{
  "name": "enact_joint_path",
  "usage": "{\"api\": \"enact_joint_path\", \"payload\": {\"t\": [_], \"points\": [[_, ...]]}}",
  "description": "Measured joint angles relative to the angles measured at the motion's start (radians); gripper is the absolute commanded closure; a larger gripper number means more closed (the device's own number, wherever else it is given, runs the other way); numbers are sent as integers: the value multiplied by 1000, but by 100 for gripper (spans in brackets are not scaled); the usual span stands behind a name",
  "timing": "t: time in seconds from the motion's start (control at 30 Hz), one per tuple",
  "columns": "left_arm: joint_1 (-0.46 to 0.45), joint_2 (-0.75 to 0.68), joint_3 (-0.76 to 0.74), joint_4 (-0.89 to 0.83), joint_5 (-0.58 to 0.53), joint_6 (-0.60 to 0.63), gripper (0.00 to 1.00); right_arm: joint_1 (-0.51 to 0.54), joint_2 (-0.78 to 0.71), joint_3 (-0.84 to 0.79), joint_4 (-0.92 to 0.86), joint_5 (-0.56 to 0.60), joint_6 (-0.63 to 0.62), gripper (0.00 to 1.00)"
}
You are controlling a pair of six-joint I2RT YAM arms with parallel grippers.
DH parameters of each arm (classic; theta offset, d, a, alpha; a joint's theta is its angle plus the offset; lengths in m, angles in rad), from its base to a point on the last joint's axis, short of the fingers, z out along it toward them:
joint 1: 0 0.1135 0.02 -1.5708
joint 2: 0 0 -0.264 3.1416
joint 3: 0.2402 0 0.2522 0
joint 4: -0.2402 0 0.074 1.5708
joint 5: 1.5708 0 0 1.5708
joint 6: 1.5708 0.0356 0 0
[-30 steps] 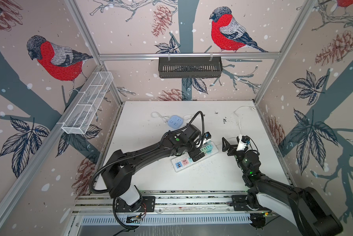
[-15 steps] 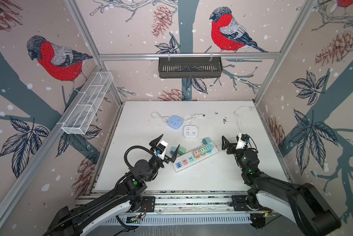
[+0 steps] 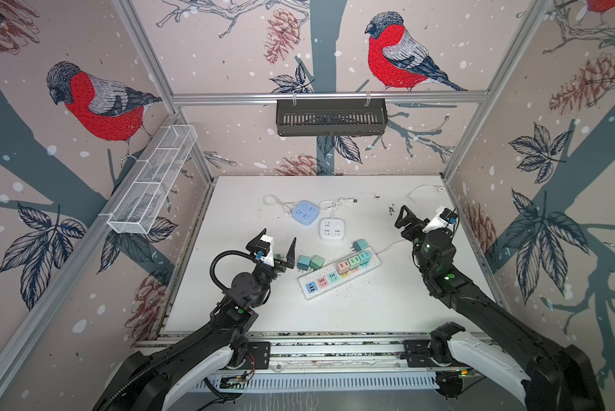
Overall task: Insert the plug
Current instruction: 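Raise the left gripper away while the right gripper swings toward the loose adapters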
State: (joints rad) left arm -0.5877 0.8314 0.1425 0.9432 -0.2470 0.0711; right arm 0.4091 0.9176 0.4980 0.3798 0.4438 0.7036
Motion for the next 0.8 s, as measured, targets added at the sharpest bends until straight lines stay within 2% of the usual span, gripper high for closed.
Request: {"api": "enact_joint_path", "payload": {"t": [0.17,0.27,0.37,0.43,0.53,0.67,0.8], "points": [[18,22,31,-30,-39,-88,2,-13,-47,21,-125,-44,58,0],[18,42,86,-68,-136,-162,2,-25,-58,41,-137,-134,-16,0],[20,97,177,-158,-290,-275,2,0,-64,5,-114,-233,-82,1],[20,113,237,-236,-362,-343,2,57,-48,0,-115,-253,-109,0],[20,111,291,-334,-423,-436,2,177,40,67,-125,-243,-159,7],[21,111,347,-443,-477,-464,2,314,219,199,-150,-206,-211,22],[27,107,363,-501,-603,-465,2,449,436,334,-206,-151,-264,25]]}}
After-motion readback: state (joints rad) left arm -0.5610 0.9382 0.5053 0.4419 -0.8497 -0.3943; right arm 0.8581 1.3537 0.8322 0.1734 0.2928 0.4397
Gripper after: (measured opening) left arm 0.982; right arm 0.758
